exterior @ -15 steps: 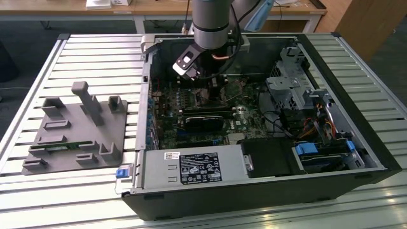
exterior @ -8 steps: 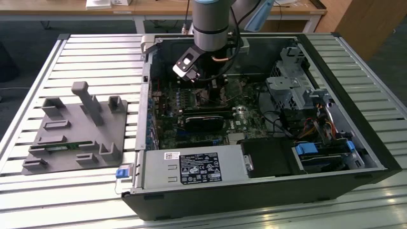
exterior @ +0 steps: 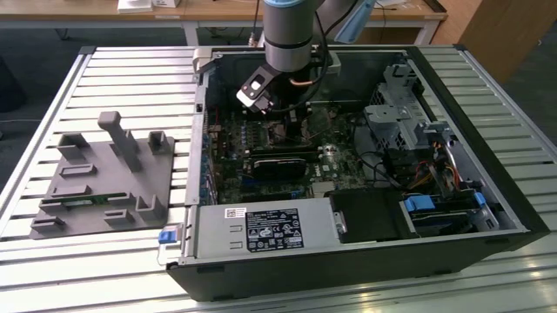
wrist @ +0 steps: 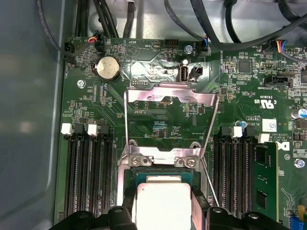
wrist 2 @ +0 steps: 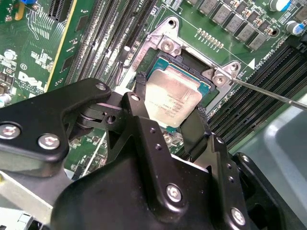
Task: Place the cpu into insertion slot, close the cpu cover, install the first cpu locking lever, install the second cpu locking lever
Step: 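Place the cpu into insertion slot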
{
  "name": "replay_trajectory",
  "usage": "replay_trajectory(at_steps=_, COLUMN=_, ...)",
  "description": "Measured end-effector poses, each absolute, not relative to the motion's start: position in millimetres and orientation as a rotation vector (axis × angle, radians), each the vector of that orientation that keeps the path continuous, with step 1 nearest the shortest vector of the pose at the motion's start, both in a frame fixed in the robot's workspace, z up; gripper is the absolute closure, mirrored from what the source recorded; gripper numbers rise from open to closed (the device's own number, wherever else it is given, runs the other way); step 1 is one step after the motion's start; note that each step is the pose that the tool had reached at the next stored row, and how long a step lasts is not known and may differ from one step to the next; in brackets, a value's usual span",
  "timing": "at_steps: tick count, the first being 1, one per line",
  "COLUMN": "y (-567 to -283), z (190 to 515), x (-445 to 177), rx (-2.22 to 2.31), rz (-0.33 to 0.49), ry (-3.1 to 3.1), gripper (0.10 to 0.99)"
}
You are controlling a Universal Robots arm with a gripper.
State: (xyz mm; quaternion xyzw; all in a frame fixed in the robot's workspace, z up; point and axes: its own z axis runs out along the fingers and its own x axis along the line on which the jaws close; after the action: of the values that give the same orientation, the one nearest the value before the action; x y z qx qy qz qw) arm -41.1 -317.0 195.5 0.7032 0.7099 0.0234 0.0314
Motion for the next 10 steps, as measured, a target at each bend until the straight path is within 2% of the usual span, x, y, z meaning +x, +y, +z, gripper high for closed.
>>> replay_trajectory(at_steps=10, y=-317.0, z=193.5, x=-40.7, rx=2.168, rz=0.071, ry=2.186, gripper=0.549)
